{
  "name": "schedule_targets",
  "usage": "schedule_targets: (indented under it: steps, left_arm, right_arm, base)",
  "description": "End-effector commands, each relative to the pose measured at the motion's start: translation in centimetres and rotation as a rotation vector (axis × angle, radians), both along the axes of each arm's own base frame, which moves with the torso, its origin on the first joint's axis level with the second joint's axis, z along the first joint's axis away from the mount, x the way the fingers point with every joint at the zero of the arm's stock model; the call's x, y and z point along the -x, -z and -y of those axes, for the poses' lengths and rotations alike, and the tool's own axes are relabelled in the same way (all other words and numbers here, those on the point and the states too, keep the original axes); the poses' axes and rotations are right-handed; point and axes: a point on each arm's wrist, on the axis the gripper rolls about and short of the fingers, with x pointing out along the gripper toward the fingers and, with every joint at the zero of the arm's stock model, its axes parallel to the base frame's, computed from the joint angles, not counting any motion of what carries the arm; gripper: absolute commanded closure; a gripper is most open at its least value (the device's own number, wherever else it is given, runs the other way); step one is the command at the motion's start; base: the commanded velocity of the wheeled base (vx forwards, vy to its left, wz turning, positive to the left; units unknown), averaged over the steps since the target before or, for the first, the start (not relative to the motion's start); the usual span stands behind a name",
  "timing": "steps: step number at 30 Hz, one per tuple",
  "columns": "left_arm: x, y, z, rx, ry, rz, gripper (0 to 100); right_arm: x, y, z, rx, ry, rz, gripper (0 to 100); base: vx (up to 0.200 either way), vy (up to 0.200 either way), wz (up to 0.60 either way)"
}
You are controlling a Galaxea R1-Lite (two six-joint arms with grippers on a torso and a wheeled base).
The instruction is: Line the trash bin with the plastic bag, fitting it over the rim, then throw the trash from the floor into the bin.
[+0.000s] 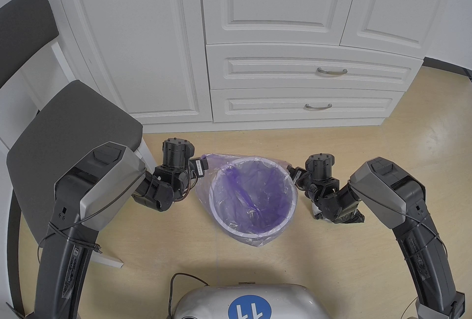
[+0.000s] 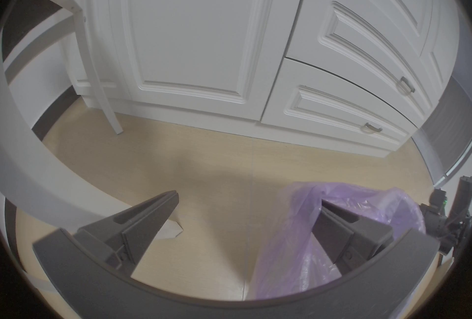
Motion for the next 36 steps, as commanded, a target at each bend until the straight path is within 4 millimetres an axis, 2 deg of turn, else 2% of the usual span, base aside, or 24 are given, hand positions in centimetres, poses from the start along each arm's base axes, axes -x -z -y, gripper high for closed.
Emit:
schedule_targets:
  steps: [1,9,16,22,36]
  left_arm:
    - [-0.1,0.2,-1.1,0.008,0.004,-0.024,0]
    - [-0.1,2.4,-1.4,-0.032,0.001,-0.148,0]
    - [-0.5,4.4,-1.0,-0.034,0.005,-0.166,0]
    - [-0.8,6.4,0.3,-0.039,0.015,-0.170,0]
    - [-2.3,7.3,1.8,-0.030,-0.059,-0.085,0]
  right_arm:
    - [0.0,0.0,0.1,0.000,0.003,-0.006,0]
    - [0.1,0.5,0.1,0.003,0.001,-0.016,0]
    - [0.2,1.2,0.0,-0.017,0.009,-0.028,0]
    - [0.3,1.6,-0.1,-0.019,0.007,-0.035,0]
    - [0.5,2.3,-0.5,-0.019,0.010,-0.040,0]
  base:
    - [0.000,0.000,0.00]
    - [0.000,0.000,0.00]
    - [0.000,0.000,0.00]
    - [0.000,0.000,0.00]
    - [0.000,0.000,0.00]
